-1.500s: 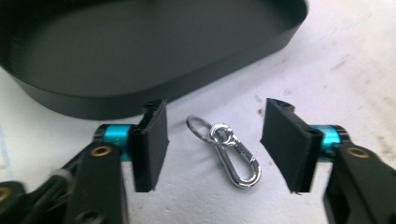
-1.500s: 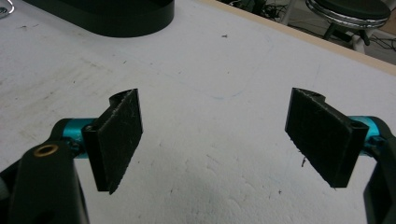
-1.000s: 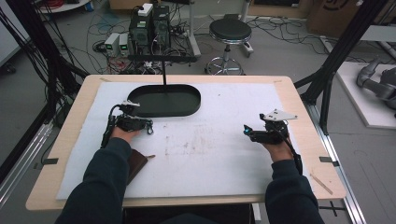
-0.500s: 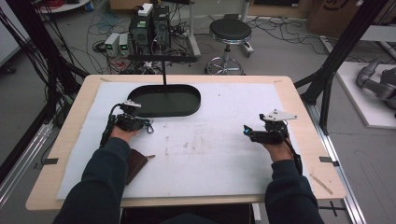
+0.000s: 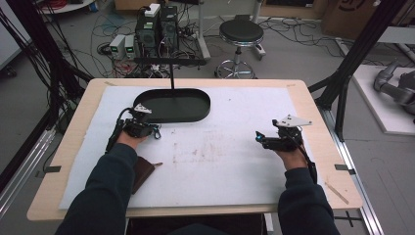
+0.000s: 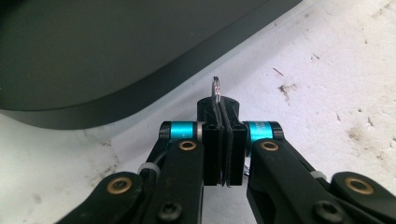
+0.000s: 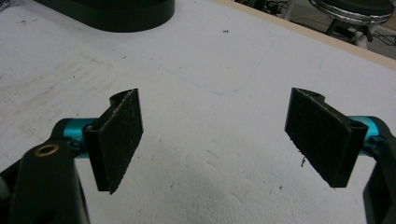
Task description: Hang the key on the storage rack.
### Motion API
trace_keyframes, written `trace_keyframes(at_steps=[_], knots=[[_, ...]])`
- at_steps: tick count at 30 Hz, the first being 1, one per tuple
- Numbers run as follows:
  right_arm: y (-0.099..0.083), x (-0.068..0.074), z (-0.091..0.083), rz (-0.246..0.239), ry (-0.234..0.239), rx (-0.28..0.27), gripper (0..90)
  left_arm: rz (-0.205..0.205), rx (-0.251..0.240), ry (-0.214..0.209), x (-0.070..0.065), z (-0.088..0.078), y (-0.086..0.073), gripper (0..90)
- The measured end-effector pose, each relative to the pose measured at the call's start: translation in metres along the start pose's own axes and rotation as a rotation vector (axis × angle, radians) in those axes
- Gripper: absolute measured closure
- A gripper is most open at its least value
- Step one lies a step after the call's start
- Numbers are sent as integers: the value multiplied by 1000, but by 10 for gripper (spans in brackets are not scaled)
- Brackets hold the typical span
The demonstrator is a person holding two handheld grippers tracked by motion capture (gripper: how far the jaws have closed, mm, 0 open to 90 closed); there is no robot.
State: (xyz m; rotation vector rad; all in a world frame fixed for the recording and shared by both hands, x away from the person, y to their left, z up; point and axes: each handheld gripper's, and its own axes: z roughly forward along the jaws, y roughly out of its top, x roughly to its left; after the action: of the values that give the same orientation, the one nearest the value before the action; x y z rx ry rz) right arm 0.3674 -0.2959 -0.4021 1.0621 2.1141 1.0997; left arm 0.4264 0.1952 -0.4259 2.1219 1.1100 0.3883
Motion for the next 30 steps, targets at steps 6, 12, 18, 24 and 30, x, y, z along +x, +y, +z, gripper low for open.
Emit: trace_keyframes(at_steps=[6, 12, 18, 24, 30], knots=[[0, 0, 0, 3, 0, -8, 194, -2, -155, -17, 7, -25, 2, 881], [1, 0, 0, 0, 3, -11, 194, -29, -262, -18, 19, -45, 5, 881], [1, 0, 0, 6, 2, -15, 195, 26, -318, 0, 28, -68, 35, 881], [1, -1, 0, 9, 2, -13, 194, 33, -357, 32, 47, -77, 66, 881], [1, 0, -1, 13, 1, -16, 194, 37, -386, 73, 68, -76, 95, 881]])
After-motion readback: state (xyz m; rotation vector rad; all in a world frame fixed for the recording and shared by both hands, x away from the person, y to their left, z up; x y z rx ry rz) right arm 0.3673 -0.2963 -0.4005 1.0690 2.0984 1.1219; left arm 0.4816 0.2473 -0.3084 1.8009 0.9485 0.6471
